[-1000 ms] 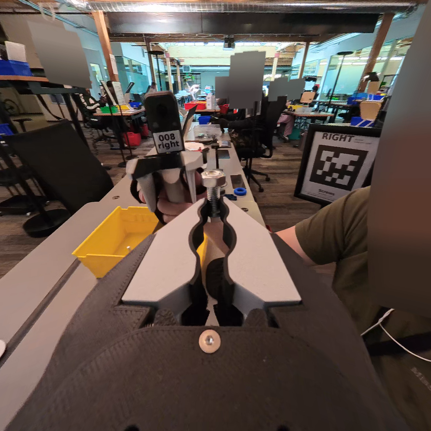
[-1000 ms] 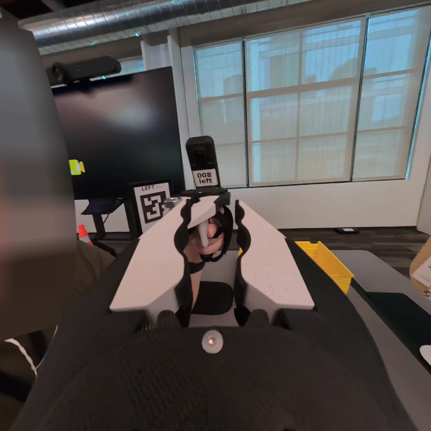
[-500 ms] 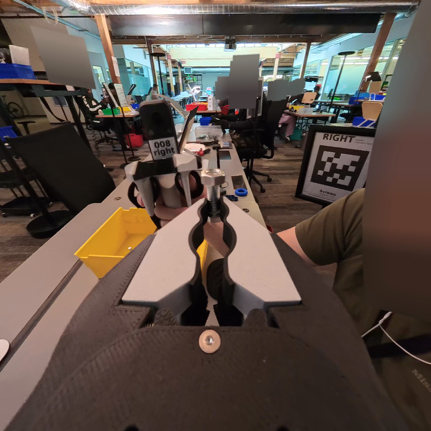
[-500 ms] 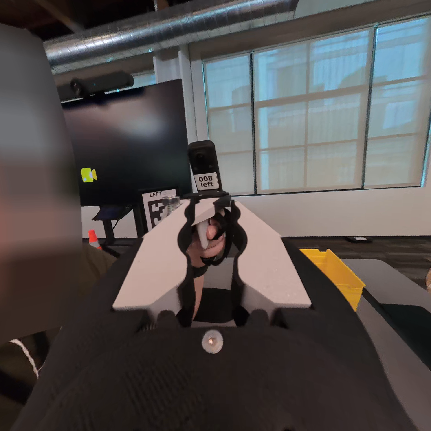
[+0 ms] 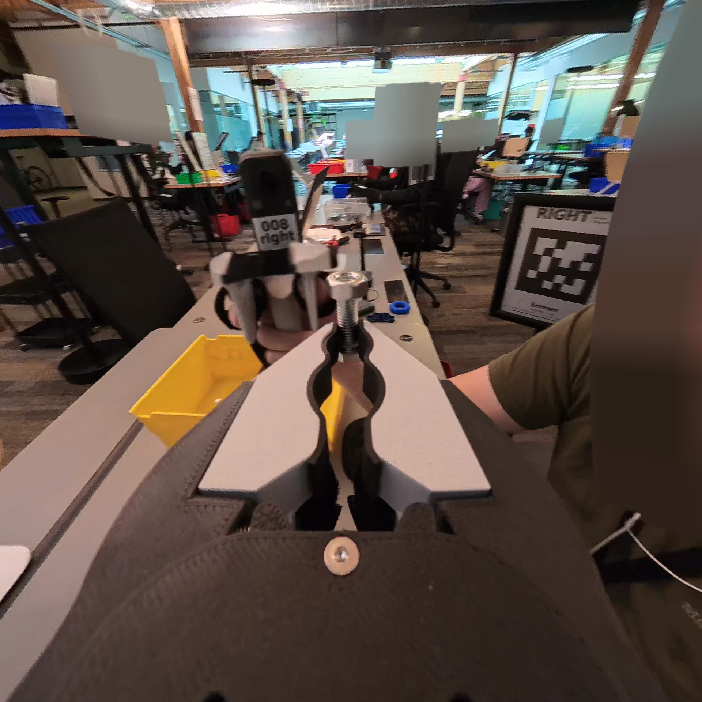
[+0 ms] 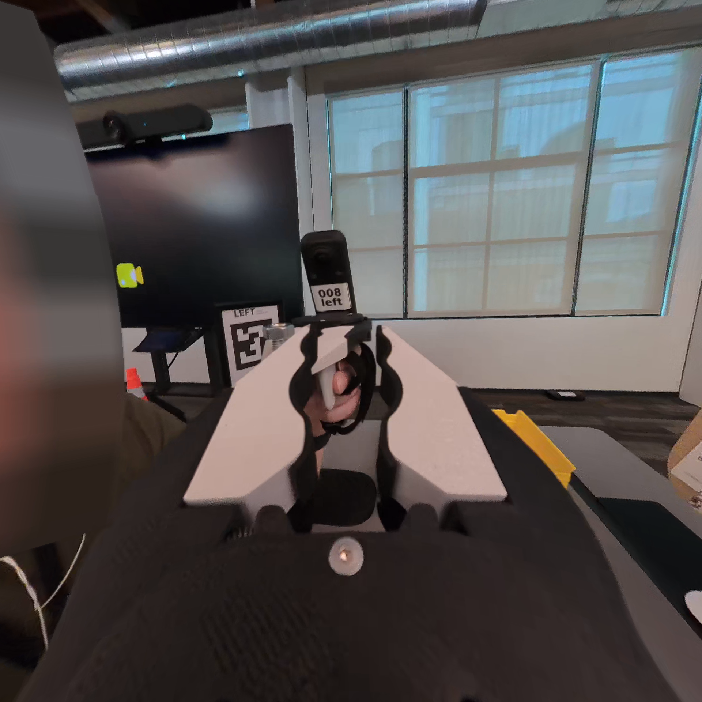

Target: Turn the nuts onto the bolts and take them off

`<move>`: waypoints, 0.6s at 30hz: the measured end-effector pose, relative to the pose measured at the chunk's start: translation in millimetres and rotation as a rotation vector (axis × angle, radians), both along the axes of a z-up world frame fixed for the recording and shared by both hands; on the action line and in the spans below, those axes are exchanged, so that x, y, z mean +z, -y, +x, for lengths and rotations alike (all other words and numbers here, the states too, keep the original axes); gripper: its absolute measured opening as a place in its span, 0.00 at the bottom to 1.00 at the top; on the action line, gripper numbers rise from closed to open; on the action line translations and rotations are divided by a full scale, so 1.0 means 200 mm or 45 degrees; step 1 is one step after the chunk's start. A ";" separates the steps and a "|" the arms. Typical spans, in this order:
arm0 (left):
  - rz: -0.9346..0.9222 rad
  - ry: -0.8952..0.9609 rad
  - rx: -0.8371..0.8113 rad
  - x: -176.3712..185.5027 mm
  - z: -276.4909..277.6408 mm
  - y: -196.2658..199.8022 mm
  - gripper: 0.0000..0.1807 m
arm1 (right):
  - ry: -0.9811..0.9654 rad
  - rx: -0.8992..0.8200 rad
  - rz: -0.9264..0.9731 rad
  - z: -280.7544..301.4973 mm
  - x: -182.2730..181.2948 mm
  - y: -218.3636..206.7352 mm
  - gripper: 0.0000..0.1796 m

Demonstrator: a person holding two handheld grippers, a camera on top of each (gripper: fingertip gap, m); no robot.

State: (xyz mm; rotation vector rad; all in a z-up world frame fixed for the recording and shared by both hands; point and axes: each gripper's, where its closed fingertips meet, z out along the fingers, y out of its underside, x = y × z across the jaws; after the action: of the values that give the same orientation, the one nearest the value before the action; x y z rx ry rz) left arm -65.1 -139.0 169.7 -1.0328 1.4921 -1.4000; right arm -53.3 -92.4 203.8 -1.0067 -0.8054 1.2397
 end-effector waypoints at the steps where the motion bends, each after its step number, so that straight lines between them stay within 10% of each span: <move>1: -0.012 0.005 -0.018 0.01 -0.01 0.01 0.04 | -0.010 0.018 0.004 0.01 0.01 0.01 0.16; 18: -0.020 -0.010 -0.013 -0.01 0.02 0.00 0.04 | 0.026 -0.011 0.048 0.01 0.01 0.04 0.16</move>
State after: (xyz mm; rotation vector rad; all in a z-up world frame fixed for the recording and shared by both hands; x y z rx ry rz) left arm -61.6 -138.0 167.7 -1.0427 1.4967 -1.4183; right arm -51.7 -100.0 205.9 -0.9926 -0.8366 1.2047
